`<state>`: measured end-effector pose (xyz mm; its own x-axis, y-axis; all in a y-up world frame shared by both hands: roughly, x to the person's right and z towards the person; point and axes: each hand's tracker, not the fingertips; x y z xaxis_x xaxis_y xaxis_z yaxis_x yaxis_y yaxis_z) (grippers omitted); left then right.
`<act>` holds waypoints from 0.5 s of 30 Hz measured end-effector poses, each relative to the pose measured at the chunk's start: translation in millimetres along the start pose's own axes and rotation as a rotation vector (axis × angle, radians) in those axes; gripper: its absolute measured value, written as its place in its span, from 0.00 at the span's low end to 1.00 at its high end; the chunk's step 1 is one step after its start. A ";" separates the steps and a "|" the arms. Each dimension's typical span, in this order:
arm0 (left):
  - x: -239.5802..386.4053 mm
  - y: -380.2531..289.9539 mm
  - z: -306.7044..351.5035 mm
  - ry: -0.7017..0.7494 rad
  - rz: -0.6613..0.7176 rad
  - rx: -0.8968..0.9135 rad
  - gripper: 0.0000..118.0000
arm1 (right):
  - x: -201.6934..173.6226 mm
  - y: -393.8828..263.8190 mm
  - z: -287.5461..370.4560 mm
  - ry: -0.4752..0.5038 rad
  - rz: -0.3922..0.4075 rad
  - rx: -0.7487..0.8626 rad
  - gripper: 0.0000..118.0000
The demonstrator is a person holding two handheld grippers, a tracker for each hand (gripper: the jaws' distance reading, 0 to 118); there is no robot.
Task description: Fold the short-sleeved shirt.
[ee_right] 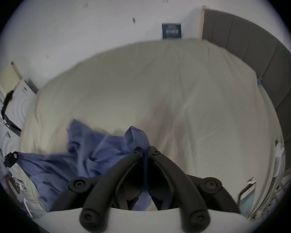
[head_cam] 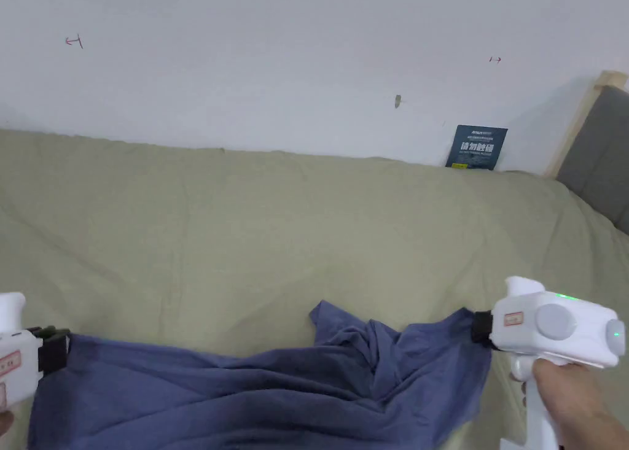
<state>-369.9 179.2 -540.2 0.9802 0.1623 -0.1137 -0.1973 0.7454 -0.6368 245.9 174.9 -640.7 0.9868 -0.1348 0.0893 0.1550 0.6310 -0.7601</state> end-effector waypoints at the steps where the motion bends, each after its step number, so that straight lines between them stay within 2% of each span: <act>1: -1.6 10.1 10.4 -0.007 0.017 0.036 0.01 | 1.3 12.3 14.4 -0.038 0.032 0.033 0.05; 3: -5.5 29.9 31.4 -0.020 0.034 0.091 0.01 | 3.7 29.8 50.3 -0.039 0.060 0.096 0.05; 6: -3.5 60.9 68.3 -0.009 0.009 0.194 0.01 | 2.2 56.1 110.3 -0.007 0.045 0.185 0.05; 10: 1.8 111.3 120.5 -0.008 -0.029 0.315 0.00 | -6.9 97.7 170.2 -0.003 0.100 0.303 0.05; 15: 4.0 189.3 177.8 0.019 -0.031 0.471 0.00 | -23.5 154.6 262.0 -0.027 0.121 0.489 0.05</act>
<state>-406.6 436.0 -525.6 0.9851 0.1262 -0.1170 -0.1501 0.9626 -0.2254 258.8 475.8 -591.7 0.9989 -0.0234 0.0406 0.0370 0.9258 -0.3762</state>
